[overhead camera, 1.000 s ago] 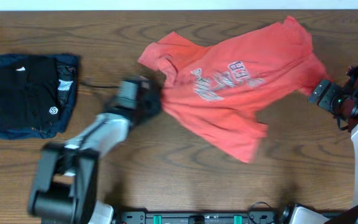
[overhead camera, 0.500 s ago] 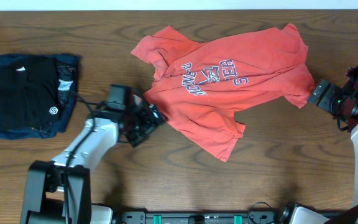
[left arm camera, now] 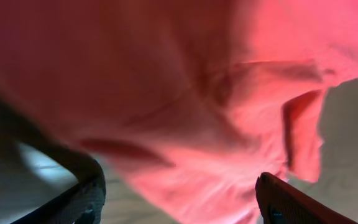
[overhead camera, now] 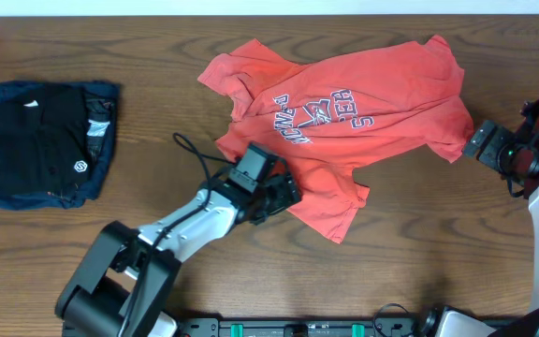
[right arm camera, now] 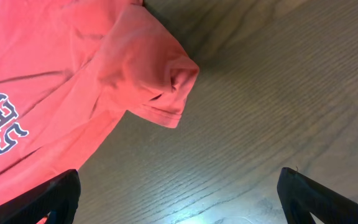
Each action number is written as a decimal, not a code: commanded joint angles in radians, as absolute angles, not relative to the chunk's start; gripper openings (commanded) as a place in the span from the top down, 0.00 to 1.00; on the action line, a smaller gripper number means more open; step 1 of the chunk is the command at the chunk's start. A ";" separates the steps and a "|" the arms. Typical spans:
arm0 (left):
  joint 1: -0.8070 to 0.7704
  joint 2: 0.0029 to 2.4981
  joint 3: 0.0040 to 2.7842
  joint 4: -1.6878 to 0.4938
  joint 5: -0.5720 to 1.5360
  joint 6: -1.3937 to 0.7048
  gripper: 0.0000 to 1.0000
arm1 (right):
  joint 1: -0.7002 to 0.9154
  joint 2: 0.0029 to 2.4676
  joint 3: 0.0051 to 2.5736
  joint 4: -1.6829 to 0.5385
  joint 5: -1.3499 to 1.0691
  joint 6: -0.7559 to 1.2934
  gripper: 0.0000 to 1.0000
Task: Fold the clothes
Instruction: 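Grasp the shirt's left sleeve edge with the left gripper and spread it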
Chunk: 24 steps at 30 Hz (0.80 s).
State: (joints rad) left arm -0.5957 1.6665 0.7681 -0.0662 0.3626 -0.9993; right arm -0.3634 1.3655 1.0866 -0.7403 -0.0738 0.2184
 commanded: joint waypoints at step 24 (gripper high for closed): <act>-0.309 1.494 0.753 -0.540 0.270 -0.717 0.94 | -0.366 1.371 1.097 -0.837 -0.079 0.193 0.11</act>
State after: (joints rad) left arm -0.4042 1.5951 0.7666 -0.4717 0.3382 -0.8764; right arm -0.3634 1.3659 1.0866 -0.8173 -0.0746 0.2005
